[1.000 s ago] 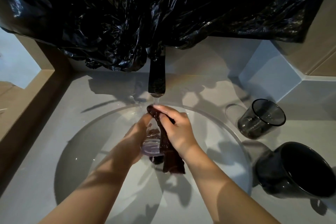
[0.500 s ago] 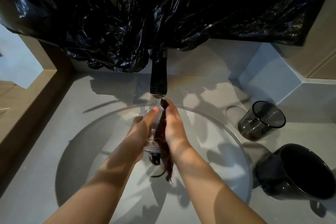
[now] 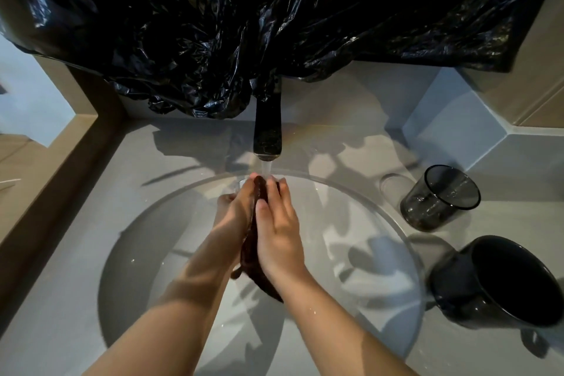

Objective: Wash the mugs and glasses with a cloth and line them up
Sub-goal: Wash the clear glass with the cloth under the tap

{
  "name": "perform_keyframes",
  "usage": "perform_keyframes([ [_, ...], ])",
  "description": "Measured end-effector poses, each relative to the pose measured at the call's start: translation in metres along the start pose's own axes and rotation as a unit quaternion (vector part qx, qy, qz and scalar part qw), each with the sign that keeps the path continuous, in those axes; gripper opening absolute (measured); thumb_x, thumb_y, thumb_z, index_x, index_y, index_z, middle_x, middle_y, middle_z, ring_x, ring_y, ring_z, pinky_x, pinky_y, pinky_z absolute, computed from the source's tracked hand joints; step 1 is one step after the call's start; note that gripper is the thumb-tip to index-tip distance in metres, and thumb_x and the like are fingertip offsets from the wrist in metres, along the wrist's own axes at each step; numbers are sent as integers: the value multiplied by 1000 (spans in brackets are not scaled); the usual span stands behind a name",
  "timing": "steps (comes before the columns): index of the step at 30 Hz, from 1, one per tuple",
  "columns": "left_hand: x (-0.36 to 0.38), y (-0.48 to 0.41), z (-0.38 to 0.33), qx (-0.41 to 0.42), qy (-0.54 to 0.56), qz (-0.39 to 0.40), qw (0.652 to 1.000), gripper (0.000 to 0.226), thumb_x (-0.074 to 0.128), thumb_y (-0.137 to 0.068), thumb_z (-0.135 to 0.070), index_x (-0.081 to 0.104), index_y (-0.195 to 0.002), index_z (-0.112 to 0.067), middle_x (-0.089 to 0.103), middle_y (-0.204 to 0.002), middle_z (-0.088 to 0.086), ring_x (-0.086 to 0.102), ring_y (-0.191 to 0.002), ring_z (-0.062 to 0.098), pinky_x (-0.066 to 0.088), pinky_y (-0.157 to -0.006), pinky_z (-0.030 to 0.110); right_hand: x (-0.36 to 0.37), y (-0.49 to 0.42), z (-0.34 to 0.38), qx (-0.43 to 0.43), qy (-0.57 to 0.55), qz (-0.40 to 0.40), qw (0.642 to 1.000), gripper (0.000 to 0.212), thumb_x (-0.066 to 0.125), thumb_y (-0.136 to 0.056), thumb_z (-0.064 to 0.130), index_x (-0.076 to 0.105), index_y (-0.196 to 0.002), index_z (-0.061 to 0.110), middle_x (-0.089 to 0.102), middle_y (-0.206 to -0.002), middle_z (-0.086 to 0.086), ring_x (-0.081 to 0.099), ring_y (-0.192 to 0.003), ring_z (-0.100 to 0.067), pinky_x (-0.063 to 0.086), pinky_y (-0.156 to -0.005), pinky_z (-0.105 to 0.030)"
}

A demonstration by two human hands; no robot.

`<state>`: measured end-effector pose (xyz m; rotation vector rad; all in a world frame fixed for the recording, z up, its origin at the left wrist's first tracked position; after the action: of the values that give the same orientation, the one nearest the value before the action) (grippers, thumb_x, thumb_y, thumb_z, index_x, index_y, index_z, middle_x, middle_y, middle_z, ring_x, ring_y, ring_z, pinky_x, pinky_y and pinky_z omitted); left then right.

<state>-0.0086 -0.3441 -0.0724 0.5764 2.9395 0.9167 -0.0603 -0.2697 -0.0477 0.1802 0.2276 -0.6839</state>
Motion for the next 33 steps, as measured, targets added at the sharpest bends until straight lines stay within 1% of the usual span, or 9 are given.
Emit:
perform_keyframes([
  [3,5,7,7,-9,53,90,995,55,57,-90,-50,52,-125,-8,67,-112,22,70,-95,32,59,-69,37,-9,-22,-3,29,-91,-4,995,34,34,-103,32,49,-134,34,31,-152,10,26,-141,-8,18,-119,-31],
  [5,8,9,7,-2,62,138,989,57,59,-88,-50,53,-126,-7,65,-113,27,68,-96,39,58,-69,42,-13,-29,-7,148,-245,5,958,30,45,-96,45,66,-108,28,65,-122,-3,60,-113,-22,43,-104,-41],
  [8,6,2,1,41,50,135,989,71,63,-77,-60,57,-123,-6,67,-112,25,68,-98,36,55,-83,44,-7,-23,-14,257,-299,20,919,50,43,-90,61,71,-88,20,73,-75,-5,67,-76,-25,53,-76,-36],
  [13,-4,-9,8,-22,-13,100,995,74,54,-71,-76,57,-123,-22,69,-112,15,69,-98,27,55,-84,42,4,-5,-2,8,-111,-20,994,34,40,-97,35,47,-126,53,24,-154,10,28,-139,-12,26,-116,-36],
  [16,-6,-6,8,11,26,152,988,65,55,-84,-62,51,-132,-19,63,-126,15,63,-113,24,47,-98,41,-3,-12,4,-32,-74,-9,997,34,44,-99,25,51,-110,56,26,-151,13,25,-141,-10,21,-118,-34],
  [21,2,4,3,62,32,191,979,50,38,-97,-48,63,-120,-11,71,-105,19,69,-97,32,54,-83,39,-7,-37,-16,167,-261,-20,950,41,38,-95,48,53,-131,35,59,-131,-1,56,-119,-23,41,-107,-43],
  [27,6,9,9,17,30,195,980,56,37,-89,-63,65,-117,-23,73,-106,6,72,-87,14,53,-82,29,3,-15,-3,-25,28,1,999,42,39,-101,27,39,-142,33,20,-156,14,11,-144,-4,10,-117,-25],
  [30,5,10,12,9,61,208,976,63,36,-87,-61,60,-124,-15,71,-112,13,69,-102,25,52,-91,38,-7,-25,-4,82,-211,0,974,27,44,-100,28,59,-122,28,56,-133,-1,52,-121,-15,39,-107,-32],
  [33,7,10,9,31,51,212,975,57,30,-96,-55,65,-113,-13,74,-98,13,72,-89,24,58,-73,31,-8,-29,-13,237,-293,9,926,42,43,-95,50,64,-114,19,70,-103,-10,67,-88,-25,54,-76,-33],
])
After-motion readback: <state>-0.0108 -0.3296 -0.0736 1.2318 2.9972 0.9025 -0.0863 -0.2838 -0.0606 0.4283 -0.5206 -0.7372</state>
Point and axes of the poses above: each hand's wrist, its own y-axis away from the middle knuckle, its own x-axis out of the palm, z = x × y, the point moved 5 cm from there along -y, towards the middle knuckle
